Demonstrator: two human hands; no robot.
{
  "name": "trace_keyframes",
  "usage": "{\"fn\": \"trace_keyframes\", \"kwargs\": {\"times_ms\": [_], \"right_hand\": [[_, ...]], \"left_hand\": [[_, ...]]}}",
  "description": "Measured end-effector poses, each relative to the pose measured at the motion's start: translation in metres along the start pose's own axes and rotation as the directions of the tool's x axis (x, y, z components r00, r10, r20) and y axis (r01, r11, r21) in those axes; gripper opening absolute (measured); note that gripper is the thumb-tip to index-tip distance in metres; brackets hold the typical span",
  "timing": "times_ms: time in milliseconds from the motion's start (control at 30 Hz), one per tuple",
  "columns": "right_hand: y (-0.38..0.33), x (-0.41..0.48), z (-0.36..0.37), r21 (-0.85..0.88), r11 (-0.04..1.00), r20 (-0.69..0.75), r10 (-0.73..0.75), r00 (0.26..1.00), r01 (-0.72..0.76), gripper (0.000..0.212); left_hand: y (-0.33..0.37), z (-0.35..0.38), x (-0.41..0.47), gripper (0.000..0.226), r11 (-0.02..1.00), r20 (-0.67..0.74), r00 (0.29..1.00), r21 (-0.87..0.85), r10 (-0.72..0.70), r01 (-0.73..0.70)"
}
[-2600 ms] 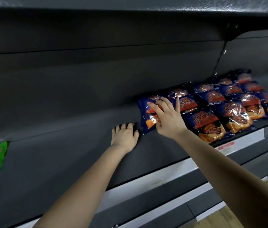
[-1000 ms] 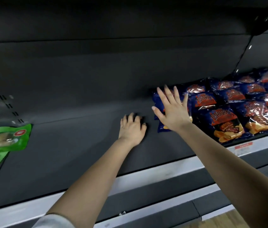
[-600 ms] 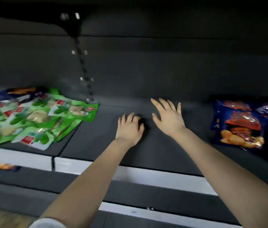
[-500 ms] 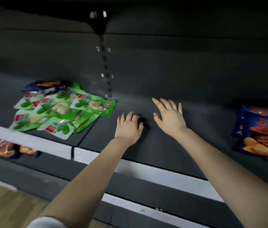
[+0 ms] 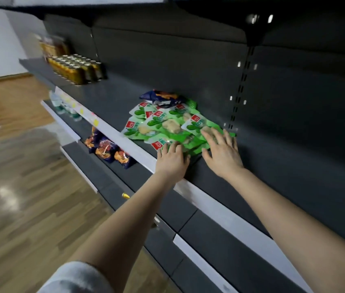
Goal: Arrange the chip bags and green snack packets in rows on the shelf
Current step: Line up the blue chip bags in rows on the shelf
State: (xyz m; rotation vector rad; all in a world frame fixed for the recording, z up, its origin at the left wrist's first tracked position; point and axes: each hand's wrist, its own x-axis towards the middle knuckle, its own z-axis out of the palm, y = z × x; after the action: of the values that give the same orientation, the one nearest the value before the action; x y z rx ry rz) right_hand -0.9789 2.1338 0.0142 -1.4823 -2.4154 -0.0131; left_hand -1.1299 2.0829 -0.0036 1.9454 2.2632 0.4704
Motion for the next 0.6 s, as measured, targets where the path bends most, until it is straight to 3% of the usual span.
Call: {"fn": "trace_keyframes", "kwargs": {"times_ms": [167, 333, 600], "right_hand": [[-0.017, 0.019, 0.004, -0.016, 0.999, 0.004, -0.045, 0.999, 0.045, 0.056], [-0.018, 0.039, 0.008, -0.027, 0.998, -0.007, -0.062, 0.998, 0.061, 0.053], [-0.029, 0.089, 0.013, 0.024, 0.992, -0.032, -0.125, 0.992, 0.126, 0.055]], "left_hand": [[-0.009, 0.001, 0.009, 0.05, 1.0, -0.002, 1.0, -0.017, 0.013, -0.013], [-0.02, 0.002, 0.022, 0.056, 0.99, -0.125, 0.988, -0.121, -0.086, 0.071], [-0.033, 0.0, 0.043, 0.056, 0.988, -0.084, 0.99, -0.115, -0.113, 0.103]]}}
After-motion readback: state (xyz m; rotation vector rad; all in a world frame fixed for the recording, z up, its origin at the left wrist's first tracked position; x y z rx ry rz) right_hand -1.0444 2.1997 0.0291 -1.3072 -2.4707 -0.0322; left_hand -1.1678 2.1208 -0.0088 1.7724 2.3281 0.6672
